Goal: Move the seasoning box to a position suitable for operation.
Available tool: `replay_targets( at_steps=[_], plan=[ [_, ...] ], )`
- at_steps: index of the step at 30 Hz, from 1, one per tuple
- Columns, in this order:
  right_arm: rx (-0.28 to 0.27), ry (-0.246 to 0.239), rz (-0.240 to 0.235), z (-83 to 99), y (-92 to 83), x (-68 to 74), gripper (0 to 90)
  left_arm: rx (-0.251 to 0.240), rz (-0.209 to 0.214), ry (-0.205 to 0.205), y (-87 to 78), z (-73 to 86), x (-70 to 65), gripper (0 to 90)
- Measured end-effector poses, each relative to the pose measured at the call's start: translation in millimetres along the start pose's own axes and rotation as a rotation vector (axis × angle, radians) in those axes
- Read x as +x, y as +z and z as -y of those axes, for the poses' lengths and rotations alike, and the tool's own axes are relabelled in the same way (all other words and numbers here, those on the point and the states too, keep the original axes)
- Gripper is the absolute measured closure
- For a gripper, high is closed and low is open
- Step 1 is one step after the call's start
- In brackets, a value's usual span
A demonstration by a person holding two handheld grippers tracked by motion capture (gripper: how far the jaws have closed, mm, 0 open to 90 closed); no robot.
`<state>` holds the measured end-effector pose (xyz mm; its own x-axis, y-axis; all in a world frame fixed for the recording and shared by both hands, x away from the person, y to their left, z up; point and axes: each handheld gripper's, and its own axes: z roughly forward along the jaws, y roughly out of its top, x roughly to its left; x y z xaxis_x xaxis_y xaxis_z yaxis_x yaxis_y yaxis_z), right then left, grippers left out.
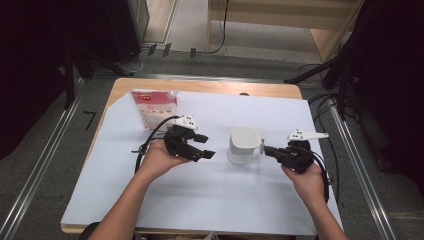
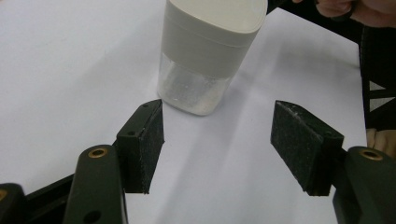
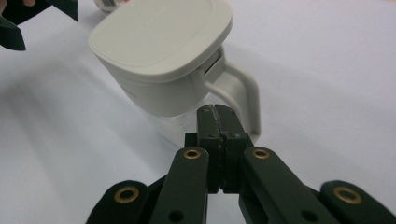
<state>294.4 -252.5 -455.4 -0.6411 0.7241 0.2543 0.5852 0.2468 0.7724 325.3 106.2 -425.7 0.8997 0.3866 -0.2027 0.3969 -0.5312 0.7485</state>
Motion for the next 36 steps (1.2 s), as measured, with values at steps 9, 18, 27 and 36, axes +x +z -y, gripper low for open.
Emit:
replay_targets(
  at_steps=[9, 18, 27, 36],
  plan=[
    [-0.024, 0.024, 0.025, -6.2, -10.4, -13.4, 90.0, 0.024, 0.026, 0.045, 9.6, -12.9, 1.6, 37.2],
    [0.002, 0.005, 0.041, -15.9, -6.6, -24.0, 90.0, 0.093, 0.082, 0.050, 14.1, -31.9, 14.6, 25.6],
    [0.010, 0.020, 0.004, -25.5, 3.7, -29.6, 90.0, 0.094, 0.074, 0.116, 19.3, -50.2, 23.3, 23.4],
    [0.026, -0.001, -0.007, -26.8, 15.3, -25.5, 90.0, 0.110, 0.100, 0.139, 37.9, -52.7, 25.2, 15.6]
  ],
)
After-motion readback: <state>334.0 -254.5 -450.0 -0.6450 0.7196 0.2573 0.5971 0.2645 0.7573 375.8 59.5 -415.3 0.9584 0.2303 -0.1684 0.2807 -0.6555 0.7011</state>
